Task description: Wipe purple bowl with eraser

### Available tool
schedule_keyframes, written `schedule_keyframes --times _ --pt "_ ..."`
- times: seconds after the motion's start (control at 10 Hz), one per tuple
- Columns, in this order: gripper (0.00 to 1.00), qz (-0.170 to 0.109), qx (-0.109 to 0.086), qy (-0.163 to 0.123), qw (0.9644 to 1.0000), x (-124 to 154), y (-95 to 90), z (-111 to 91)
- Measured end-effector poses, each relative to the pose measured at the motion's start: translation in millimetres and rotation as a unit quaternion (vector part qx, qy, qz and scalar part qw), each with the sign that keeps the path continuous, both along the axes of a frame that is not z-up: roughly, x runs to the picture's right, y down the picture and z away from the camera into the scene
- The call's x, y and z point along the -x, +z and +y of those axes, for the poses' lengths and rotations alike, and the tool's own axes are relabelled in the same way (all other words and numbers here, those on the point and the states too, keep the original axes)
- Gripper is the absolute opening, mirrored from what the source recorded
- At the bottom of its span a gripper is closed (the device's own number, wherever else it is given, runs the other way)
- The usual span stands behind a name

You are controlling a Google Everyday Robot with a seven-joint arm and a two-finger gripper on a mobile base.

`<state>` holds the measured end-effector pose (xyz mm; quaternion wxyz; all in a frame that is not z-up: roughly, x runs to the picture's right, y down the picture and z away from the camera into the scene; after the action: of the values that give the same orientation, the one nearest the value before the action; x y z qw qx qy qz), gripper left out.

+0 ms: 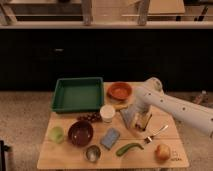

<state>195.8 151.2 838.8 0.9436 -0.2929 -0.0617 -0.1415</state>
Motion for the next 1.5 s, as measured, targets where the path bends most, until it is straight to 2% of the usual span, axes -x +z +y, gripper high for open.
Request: schedule_keyframes --times 0.3,0.6,0.8,1.0,1.1,1.2,1.5 --pt "0.80 -0.023 -0.006 -0.018 0.9995 -8.5 -6.0 2.4" --pt "0.80 -0.067 -0.005 -0.044 0.9967 -14.9 -3.9 5.5" --pt "0.80 -0.113 -0.005 -0.085 0.9899 -19.0 -0.7 8.5" --pt "0.80 -0.138 -0.001 -0.115 0.9837 -26.0 3.1 14.7" --pt "0.80 -0.155 -0.001 -0.134 0.9788 -28.7 8.1 16.4" --pt "0.80 -0.164 0.000 -0.148 0.9752 -32.0 11.3 17.6" --pt "0.80 -0.174 0.006 -0.182 0.9678 -42.4 19.8 25.4"
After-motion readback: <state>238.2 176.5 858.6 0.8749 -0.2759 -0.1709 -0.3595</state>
